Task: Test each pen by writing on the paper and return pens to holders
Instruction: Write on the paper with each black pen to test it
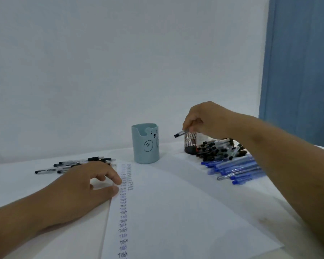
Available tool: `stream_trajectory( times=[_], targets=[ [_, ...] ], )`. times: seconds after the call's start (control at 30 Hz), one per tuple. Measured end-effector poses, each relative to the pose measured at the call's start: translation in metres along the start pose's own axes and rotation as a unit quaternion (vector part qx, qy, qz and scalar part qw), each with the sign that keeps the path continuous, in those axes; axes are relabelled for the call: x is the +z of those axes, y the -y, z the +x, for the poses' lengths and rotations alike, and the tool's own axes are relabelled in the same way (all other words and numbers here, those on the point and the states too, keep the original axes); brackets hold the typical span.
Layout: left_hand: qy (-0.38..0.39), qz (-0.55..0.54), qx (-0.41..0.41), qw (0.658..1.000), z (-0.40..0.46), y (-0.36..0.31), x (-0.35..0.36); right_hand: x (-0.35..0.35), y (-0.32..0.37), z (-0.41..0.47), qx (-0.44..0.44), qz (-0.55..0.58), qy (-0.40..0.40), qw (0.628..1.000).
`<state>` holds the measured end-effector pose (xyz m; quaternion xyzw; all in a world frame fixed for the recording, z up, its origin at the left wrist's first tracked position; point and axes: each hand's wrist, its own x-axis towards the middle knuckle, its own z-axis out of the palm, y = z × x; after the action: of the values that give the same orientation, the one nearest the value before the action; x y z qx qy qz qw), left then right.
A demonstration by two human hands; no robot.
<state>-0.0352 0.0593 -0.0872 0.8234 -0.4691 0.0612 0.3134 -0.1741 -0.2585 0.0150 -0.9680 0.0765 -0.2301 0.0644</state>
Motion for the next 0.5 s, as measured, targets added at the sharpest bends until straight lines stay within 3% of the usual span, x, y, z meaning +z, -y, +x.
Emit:
stream_trajectory(
  times=[0.5],
  targets=[
    [-0.003,0.017,0.030,0.999,0.005,0.017,0.007,-0.009,-0.063,-0.015,0.128,0.007,0.059,0.990]
  ],
)
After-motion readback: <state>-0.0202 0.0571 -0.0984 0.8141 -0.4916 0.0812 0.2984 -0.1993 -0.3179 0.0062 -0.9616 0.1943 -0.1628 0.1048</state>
